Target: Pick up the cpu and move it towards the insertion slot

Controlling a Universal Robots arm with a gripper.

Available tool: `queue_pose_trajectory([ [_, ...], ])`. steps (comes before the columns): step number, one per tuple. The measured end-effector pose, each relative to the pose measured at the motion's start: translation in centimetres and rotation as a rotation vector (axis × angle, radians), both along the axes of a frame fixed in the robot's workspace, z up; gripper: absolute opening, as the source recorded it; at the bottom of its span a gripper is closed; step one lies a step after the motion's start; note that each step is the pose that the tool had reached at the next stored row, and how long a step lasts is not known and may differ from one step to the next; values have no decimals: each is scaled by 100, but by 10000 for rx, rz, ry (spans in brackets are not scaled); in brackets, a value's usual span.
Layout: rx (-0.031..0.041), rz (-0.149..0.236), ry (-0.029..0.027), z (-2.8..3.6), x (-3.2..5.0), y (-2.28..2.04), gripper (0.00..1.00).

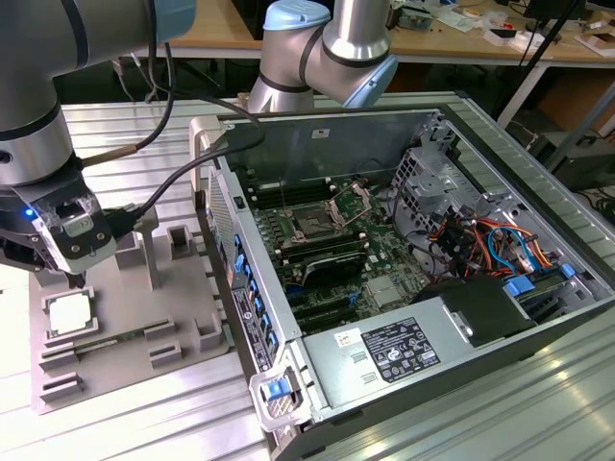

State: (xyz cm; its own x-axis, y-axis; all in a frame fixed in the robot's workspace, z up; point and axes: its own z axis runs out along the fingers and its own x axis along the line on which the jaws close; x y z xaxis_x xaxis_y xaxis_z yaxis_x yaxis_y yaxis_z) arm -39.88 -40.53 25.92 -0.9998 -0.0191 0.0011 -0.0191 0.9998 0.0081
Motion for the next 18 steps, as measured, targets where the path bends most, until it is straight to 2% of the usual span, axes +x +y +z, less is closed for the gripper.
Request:
queue_pose_trajectory([
  [18,0,0,0,-33,0,0,11],
])
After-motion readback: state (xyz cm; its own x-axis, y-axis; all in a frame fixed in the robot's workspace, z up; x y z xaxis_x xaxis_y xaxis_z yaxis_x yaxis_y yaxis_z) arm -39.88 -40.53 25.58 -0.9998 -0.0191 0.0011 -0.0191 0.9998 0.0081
